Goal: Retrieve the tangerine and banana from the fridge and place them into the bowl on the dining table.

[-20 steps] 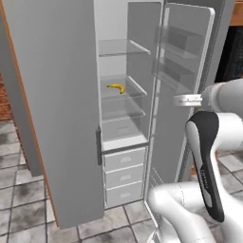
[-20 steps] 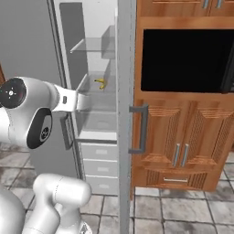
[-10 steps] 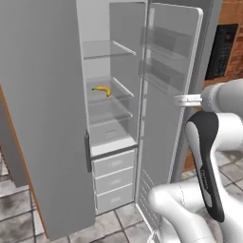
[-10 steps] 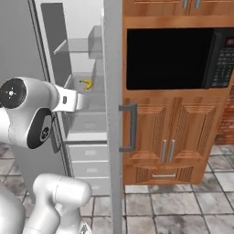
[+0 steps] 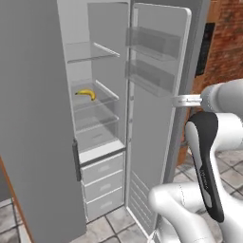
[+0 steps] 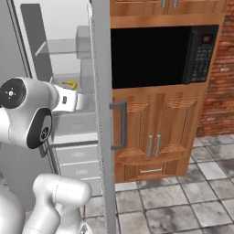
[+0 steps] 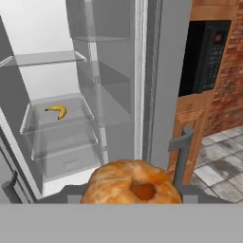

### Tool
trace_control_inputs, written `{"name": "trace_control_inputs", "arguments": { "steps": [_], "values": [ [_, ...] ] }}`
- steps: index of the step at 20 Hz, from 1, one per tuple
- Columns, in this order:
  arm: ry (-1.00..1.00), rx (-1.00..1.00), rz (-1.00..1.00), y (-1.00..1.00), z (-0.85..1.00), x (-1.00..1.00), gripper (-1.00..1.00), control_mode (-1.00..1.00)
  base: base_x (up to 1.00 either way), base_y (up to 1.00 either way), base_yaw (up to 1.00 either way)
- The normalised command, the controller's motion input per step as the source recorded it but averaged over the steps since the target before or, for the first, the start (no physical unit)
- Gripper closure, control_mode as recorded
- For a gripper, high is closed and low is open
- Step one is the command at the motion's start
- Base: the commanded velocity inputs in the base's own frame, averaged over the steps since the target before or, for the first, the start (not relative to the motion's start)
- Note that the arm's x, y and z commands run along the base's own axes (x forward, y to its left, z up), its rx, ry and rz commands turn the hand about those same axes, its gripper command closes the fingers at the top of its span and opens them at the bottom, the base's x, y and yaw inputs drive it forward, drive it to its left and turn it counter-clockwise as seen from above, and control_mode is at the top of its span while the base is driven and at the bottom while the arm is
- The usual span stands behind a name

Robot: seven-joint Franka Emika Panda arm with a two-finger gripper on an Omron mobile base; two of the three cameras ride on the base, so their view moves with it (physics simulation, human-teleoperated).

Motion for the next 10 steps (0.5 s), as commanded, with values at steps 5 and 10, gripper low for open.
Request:
{"name": "trace_control_inputs", "arguments": {
  "steps": [5, 10],
  "values": [
    [0.0, 0.0, 0.0, 0.0, 0.0, 0.0, 1.0, 1.0, -0.87, 0.89, -0.41],
    [0.0, 0.0, 0.0, 0.0, 0.0, 0.0, 1.0, 1.0, -0.93, 0.79, -0.43]
  ]
}}
